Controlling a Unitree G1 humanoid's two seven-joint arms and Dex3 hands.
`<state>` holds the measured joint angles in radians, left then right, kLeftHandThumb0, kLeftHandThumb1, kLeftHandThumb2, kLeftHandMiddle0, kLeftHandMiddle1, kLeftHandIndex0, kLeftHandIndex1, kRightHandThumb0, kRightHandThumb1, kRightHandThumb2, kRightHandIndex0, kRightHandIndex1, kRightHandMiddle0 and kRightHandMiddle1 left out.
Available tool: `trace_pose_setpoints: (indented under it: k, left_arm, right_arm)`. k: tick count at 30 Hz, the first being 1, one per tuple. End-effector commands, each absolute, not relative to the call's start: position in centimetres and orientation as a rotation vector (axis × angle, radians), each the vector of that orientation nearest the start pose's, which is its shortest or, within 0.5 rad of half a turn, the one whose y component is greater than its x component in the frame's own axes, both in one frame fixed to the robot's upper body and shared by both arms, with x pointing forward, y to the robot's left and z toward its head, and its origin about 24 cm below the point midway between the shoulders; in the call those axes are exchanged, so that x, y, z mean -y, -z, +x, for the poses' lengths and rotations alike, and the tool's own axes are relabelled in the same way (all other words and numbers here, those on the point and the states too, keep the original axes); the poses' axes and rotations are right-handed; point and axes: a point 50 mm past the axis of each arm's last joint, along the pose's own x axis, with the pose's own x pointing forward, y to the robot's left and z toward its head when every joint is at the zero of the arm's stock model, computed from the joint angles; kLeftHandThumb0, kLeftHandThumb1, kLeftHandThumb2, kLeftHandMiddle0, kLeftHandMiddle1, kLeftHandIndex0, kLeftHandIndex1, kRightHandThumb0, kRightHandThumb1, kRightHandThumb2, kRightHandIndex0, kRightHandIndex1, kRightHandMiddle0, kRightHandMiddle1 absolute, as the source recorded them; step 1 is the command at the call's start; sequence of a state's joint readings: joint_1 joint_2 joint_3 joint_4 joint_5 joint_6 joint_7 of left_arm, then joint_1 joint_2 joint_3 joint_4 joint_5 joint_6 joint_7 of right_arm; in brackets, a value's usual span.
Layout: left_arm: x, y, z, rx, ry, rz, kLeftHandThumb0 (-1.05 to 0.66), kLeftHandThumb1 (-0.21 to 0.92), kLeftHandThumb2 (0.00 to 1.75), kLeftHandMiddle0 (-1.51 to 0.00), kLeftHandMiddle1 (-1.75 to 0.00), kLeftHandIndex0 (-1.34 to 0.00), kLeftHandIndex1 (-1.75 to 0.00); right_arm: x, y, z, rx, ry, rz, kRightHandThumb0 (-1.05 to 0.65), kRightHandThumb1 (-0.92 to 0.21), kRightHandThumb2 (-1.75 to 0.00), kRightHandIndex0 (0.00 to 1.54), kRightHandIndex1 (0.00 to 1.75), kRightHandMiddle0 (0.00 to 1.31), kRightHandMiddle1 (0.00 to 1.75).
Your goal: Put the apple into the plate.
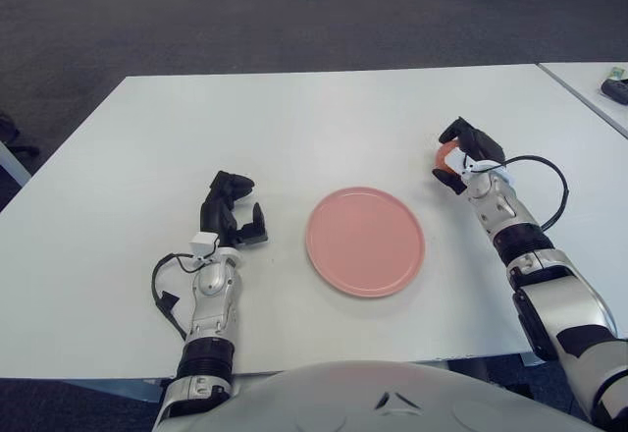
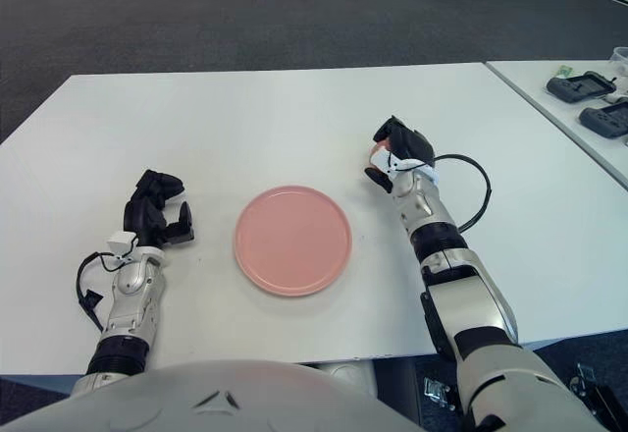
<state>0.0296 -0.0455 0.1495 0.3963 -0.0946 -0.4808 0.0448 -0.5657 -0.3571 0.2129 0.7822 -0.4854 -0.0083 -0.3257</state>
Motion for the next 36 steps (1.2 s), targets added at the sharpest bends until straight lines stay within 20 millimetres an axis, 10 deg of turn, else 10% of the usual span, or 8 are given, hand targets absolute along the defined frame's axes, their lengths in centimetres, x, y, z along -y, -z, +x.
trace_pose_setpoints:
  k: [1,36]
  left_arm:
    - [-18.1,3.2,21.5,-0.049,-0.26,-0.138,-0.01,0.0,1.67,-0.87,-1.7,-0.61,-1.75]
    - [-18.1,3.2,21.5,-0.07,-0.266,-0.113,-0.01,0.0,1.69,-0.85,-1.74,-0.61,-1.75]
  right_arm:
    - [20.6,-6.0,34.9,0.027,0.196,-0.955,0.0,0.08,-1.74,0.92,1.68,0.69,1.75]
    - [17.0,-11.6,30.1,0.368,0.043,-0.646,0.0,0.08,-1.75,0.93,1.68,0.68,1.75]
